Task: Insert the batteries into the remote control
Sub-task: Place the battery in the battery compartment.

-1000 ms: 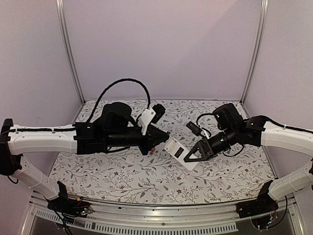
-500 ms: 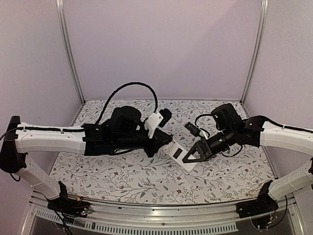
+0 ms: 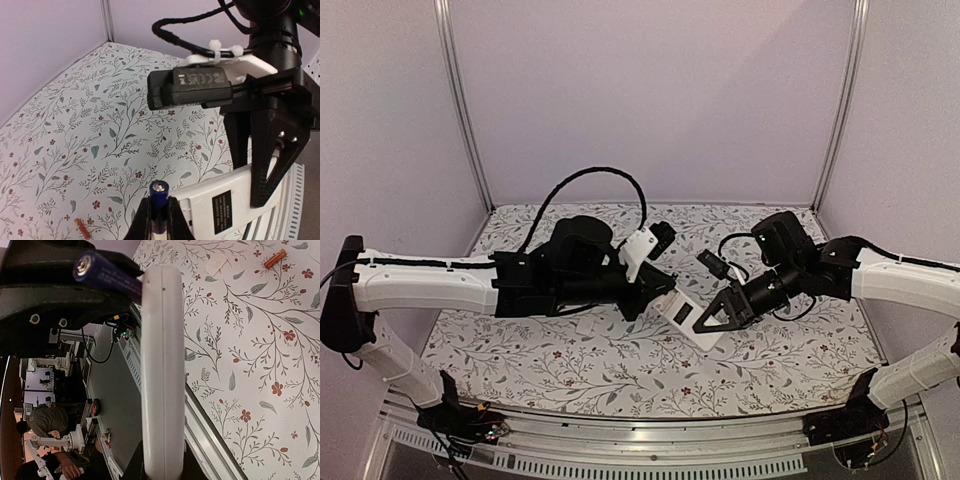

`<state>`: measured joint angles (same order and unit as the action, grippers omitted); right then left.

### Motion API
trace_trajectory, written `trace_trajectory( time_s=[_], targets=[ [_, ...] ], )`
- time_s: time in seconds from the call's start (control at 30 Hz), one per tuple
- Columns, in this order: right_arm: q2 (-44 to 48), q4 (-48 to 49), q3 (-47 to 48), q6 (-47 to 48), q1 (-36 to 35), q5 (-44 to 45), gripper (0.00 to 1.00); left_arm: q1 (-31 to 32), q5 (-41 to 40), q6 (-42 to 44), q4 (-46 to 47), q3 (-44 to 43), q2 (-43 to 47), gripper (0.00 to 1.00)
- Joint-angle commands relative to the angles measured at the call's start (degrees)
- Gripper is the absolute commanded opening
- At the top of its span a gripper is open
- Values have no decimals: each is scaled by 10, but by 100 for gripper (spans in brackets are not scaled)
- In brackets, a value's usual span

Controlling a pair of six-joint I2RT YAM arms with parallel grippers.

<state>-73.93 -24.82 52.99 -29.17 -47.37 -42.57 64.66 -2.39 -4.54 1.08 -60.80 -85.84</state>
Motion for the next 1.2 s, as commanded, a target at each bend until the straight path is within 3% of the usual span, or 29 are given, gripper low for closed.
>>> trace_trajectory(
  time_s=[0.0, 1.17],
  targets=[
    [9, 1, 9, 12, 1, 0, 0, 10, -1, -3, -9, 7, 5, 0],
    [-6, 16, 4, 5, 16, -54, 0, 22, -63, 34, -29, -12, -3, 0]
  ],
)
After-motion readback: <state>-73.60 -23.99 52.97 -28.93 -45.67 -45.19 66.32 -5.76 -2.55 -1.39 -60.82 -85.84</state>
